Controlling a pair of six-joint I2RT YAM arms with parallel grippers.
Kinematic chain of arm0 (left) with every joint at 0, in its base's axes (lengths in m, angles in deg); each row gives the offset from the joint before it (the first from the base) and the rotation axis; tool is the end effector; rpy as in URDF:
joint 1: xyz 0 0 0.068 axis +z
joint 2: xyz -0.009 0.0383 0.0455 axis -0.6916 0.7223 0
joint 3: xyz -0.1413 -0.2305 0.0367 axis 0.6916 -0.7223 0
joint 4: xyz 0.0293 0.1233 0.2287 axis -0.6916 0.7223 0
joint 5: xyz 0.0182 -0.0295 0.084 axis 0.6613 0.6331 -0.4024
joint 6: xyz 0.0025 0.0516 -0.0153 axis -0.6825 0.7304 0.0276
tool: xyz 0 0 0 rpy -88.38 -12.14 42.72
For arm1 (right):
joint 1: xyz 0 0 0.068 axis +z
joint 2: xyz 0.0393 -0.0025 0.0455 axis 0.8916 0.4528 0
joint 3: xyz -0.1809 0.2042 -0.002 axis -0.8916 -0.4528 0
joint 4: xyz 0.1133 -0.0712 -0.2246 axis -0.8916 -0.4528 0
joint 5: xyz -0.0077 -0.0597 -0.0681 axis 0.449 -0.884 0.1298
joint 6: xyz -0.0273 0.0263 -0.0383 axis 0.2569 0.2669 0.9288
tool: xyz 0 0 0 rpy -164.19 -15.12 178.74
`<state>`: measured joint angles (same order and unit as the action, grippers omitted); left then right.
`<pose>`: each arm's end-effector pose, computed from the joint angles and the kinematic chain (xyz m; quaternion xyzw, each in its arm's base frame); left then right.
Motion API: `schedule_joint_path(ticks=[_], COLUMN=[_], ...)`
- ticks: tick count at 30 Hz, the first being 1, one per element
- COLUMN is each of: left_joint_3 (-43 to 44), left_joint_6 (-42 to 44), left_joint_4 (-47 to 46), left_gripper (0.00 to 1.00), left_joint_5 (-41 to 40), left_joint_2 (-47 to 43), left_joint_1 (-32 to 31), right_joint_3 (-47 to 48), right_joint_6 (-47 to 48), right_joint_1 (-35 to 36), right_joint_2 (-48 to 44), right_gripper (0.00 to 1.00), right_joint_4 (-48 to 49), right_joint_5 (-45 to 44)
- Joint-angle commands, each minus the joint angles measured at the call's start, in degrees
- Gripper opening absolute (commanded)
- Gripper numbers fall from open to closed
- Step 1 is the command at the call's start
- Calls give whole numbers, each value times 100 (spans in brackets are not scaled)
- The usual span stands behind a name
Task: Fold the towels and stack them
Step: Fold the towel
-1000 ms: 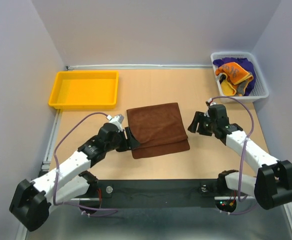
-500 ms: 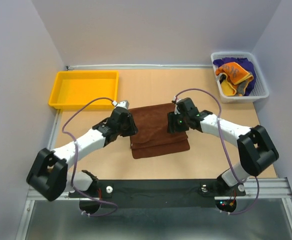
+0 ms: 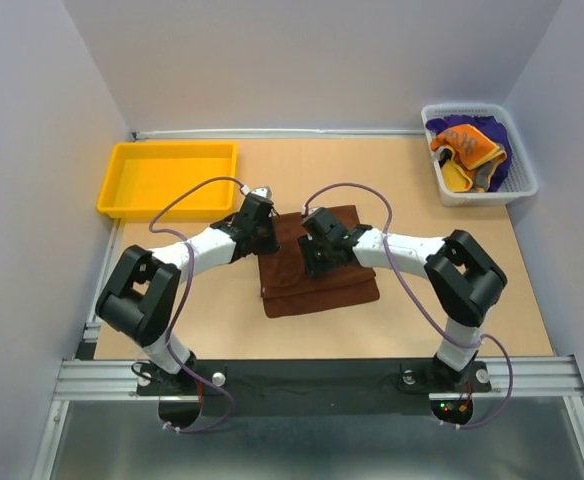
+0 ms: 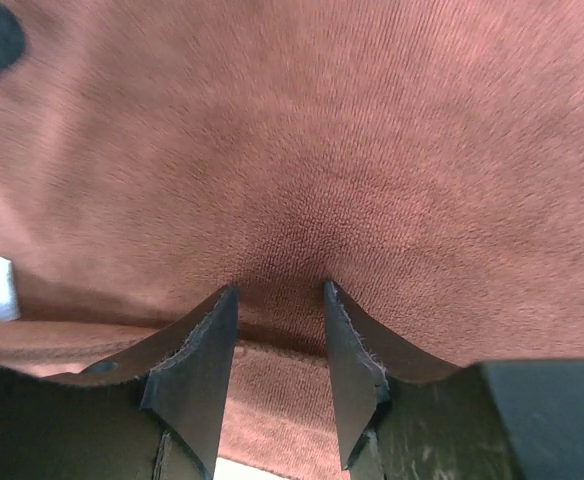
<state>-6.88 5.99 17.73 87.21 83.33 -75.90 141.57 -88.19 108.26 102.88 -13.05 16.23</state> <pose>0.2850 -0.1783 0.1973 0.0141 0.9122 -0.2037 0.3552 0.2603 0.2582 0.1760 -0.1746 0.9419 0.1299 0.2558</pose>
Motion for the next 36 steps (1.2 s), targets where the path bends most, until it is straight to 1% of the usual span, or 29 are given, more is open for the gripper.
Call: schedule_joint_path(ticks=[1,5,11,16,20,25,27,29,32,35,36], left_joint_3=[-125,-177,-292,-336,-345,-362,-345,-310,-283,-161,-108], left_joint_6=[-8,-87,-193,-298,-324,-316,-316,-307,-272,-132,-79], left_joint_4=[-239,-274,-476,-529,-547,-547,-547,-547,-556,-556,-556], left_gripper=[25,25,24,24,24,24,24,24,24,24,24], left_joint_5=[44,80,80,80,80,80,80,264,264,273,264], left_joint_2=[86,271,482,544,553,518,500,517,544,614,640], left_joint_1=[6,15,6,15,15,15,15,15,15,24,24], right_joint_3=[174,-116,-932,-1346,-1610,-2032,-2067,-2024,-1945,-1831,-1813], right_joint_6=[-143,-239,-582,-819,-1021,-1347,-1417,-1426,-1426,-1461,-1453], right_joint_1=[200,350,535,824,939,1158,1220,1273,1273,1221,1151], right_joint_2=[143,-49,-761,-1288,-1430,-1904,-2045,-2264,-2616,-2827,-2827], right_gripper=[45,45,45,45,45,45,45,45,46,46,46], right_joint_4=[35,26,-44,-246,-299,-492,-623,-834,-1002,-1063,-1072], right_joint_5=[-383,-401,-322,-331,-68,310,398,565,365,-643,-812])
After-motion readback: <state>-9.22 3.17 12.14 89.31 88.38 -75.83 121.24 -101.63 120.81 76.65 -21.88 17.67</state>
